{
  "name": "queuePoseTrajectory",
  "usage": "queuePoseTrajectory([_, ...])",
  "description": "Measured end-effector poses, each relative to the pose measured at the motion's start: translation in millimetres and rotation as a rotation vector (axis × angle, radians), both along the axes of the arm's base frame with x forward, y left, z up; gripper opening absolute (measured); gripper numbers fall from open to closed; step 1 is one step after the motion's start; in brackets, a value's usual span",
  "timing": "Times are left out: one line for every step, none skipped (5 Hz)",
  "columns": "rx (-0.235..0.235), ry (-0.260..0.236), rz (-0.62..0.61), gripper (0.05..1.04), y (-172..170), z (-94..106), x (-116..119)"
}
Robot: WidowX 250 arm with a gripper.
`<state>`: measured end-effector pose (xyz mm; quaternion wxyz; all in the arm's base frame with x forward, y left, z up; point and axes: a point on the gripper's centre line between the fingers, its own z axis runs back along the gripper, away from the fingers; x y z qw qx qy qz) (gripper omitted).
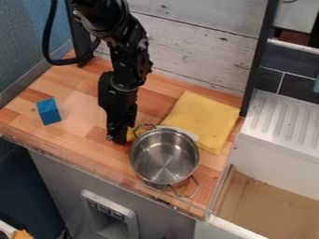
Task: Moved the yellow knife to the top left of the table
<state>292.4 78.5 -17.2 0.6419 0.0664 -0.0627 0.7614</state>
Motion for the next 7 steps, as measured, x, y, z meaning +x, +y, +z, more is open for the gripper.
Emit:
queuePoseTrajectory([0.09,-0.03,0.015,0.495,32,13.3,2])
queuePoseTrajectory([0.139,-0.041,0.04,0.495,60,27.6,4])
queuePoseTrajectory([0.15,-0.018,0.013,0.495,77,33.3,2])
queuePoseTrajectory([0.191,-0.003,-0.051,0.495,104,49.5,-3])
queuePoseTrajectory([0.199,0.016,-0.074,0.495,136,56.3,-15])
queuePoseTrajectory([0.161,0.02,-0.136,0.495,158,55.7,-29])
queuePoseTrajectory([0.125,0.002,-0.225,0.495,187,58.8,-47])
